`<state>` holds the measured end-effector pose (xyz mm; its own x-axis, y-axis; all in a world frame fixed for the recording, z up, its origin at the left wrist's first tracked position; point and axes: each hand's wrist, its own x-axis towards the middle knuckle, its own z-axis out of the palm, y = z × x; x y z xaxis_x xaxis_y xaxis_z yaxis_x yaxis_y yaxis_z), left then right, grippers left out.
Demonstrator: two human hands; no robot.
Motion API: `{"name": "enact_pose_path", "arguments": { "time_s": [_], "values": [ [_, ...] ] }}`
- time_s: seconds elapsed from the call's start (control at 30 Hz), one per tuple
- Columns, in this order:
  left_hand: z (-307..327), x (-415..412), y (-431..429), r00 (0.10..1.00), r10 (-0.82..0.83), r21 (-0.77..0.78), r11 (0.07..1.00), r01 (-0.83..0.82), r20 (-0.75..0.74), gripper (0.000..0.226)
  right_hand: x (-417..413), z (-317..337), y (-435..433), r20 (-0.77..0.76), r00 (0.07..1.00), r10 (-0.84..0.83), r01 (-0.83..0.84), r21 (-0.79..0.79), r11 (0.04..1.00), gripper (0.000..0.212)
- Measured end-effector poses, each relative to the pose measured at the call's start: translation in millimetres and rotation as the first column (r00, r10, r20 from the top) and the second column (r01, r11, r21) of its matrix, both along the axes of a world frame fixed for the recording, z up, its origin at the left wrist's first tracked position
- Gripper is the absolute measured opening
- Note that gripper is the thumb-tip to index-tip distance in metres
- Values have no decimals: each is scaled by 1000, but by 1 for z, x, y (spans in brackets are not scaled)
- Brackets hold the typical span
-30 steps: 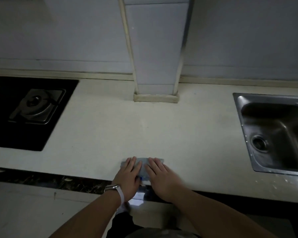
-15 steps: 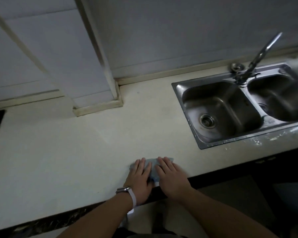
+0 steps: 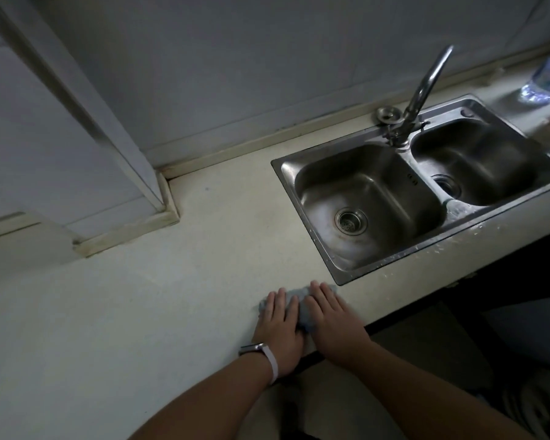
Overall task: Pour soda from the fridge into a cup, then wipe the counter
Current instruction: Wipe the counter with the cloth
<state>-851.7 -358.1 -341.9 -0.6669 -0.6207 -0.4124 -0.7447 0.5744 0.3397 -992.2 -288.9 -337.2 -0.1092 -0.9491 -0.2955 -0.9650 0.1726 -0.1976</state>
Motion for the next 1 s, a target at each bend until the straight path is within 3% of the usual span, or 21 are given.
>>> {"name": "enact_pose_path", "arguments": {
  "time_s": [0.17, 0.43, 0.7, 1.0],
  "values": [
    [1, -19, -15, 996, 88, -21, 996, -88, 4, 60, -28, -8, -26, 69, 996, 57, -56, -12, 998, 57],
    [-3, -44, -65, 986, 165, -52, 985, -165, 3, 66, -58, -3, -84, 96, 986, 134, -129, -58, 990, 64],
    [-4, -64, -111, 976, 218, -124, 969, -213, 22, 71, -74, -6, -147, 112, 979, 173, -173, -9, 985, 68],
    [-5, -75, -182, 973, 231, -89, 970, -227, 29, 68, -89, -4, -218, 127, 971, 202, -209, 43, 977, 71]
  ]
}}
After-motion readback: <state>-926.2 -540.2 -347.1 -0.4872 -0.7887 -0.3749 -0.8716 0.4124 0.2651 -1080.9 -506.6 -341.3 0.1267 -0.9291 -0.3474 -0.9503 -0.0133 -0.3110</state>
